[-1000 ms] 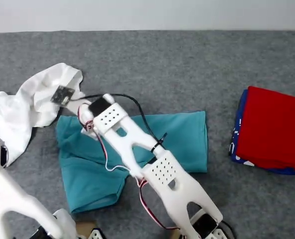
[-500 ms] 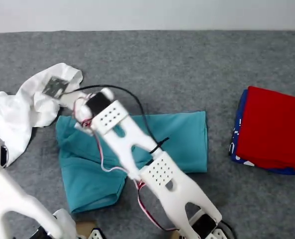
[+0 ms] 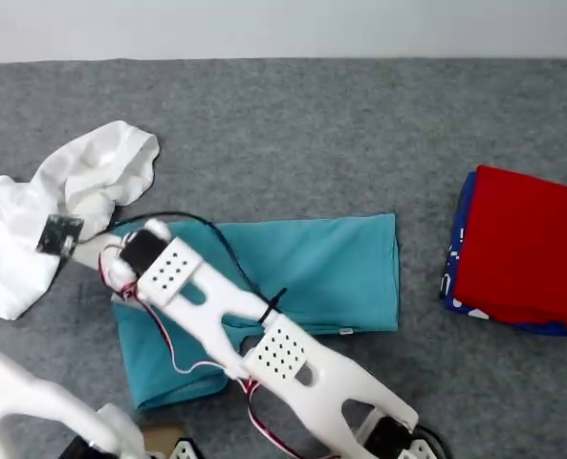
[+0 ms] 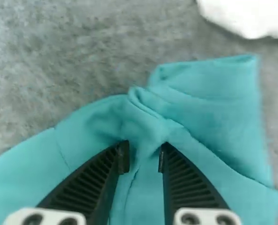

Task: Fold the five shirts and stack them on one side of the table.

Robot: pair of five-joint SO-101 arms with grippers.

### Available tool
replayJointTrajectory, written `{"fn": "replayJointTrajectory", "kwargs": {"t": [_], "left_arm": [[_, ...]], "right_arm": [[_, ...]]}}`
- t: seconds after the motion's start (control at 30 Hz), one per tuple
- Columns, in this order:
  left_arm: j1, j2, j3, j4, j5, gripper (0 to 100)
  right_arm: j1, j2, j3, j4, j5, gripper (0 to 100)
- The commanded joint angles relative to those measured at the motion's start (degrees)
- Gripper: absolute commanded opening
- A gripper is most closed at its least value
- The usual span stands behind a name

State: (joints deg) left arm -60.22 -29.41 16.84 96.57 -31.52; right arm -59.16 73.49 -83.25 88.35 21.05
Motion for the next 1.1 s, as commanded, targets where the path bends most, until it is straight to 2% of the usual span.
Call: {"fn": "replayJointTrajectory", "kwargs": {"t": [0.0,0.27,0.63,0.83,0.97,1.07], "left_arm": [[-1.5,-1.8,-2.3,-1.1,-0.6,1],[-1.9,-1.8,-2.3,-1.1,-0.6,1],[-0.2,-1.8,-2.2,-1.9,-0.5,1],[-0.2,-1.8,-2.2,-2.5,-0.5,1],[-1.0,-1.8,-2.2,-2.2,-0.4,1],[-3.6,-1.6,-2.2,-1.8,-0.4,1]], "right_arm": [[-1.6,0.0,-2.9,-1.5,0.4,11.4],[-3.8,-6.7,-3.0,2.0,0.4,11.4],[5.9,-11.0,-3.4,3.9,0.2,11.4],[6.9,-14.5,-5.2,14.6,0.1,11.3],[8.1,-19.6,-2.5,14.7,-1.8,4.7],[7.3,-24.9,5.1,14.8,-1.8,4.4]]}}
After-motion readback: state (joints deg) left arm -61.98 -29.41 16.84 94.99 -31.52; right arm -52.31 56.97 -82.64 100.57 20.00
